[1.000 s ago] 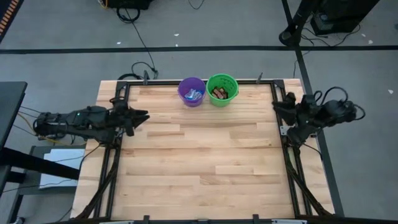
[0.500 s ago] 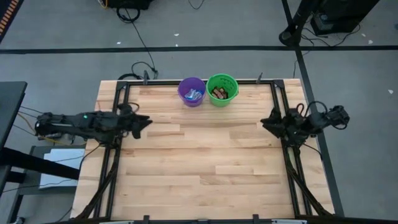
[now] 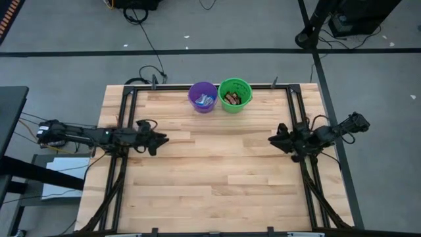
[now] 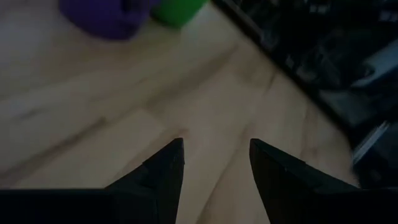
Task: Sort candy by brand, put in halloween buckets
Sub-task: Return to Home Position
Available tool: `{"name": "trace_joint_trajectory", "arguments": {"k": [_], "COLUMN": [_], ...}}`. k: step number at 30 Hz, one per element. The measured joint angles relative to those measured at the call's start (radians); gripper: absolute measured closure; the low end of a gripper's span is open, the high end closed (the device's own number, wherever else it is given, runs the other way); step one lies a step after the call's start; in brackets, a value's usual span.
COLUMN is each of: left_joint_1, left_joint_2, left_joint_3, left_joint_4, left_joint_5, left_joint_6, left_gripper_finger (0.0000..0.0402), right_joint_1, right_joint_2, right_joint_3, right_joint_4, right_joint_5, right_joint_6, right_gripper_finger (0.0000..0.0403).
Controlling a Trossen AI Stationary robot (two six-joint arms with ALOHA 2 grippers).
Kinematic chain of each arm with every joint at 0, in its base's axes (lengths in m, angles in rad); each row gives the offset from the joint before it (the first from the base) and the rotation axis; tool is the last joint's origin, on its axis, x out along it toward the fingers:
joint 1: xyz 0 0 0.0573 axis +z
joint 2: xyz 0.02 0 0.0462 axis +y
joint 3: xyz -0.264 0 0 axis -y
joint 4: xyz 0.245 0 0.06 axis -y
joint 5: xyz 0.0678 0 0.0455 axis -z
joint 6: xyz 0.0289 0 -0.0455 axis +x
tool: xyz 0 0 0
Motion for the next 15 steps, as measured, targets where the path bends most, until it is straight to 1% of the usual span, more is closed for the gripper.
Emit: {"name": "trace_joint_trajectory", "arguments": {"k": [2, 4, 5, 7, 9, 12, 15], "left_joint_1": [0.0, 0.0, 0.0, 0.0, 0.0, 0.0, 0.0], "left_joint_2": [0.0, 0.0, -0.001, 0.004, 0.018, 0.021, 0.021], "left_joint_3": [-0.04, -0.084, -0.11, -0.156, -0.156, -0.156, -0.156], "left_joint_4": [0.016, 0.048, 0.078, 0.207, 0.24, 0.222, 0.189], "left_joint_5": [0.024, 0.049, 0.056, 0.086, 0.084, 0.109, 0.197], "left_joint_6": [0.016, 0.025, 0.03, 0.064, 0.128, 0.2, 0.208], "left_gripper_finger": [0.0214, 0.0214, 0.0214, 0.0214, 0.0214, 0.022, 0.0236], "right_joint_1": [-0.002, -0.003, -0.003, -0.003, -0.003, -0.003, -0.003], "right_joint_2": [0.001, 0.0, 0.0, 0.001, 0.001, 0.001, 0.001], "right_joint_3": [0.0, 0.0, 0.0, 0.0, 0.0, 0.0, 0.0], "right_joint_4": [-0.049, -0.079, -0.095, -0.115, -0.137, -0.161, -0.16], "right_joint_5": [0.052, 0.075, 0.077, 0.079, 0.084, 0.098, 0.104], "right_joint_6": [-0.002, -0.025, -0.036, -0.046, -0.039, -0.034, -0.037], "right_gripper_finger": [0.0297, 0.0298, 0.0298, 0.0298, 0.0298, 0.0298, 0.0301]}}
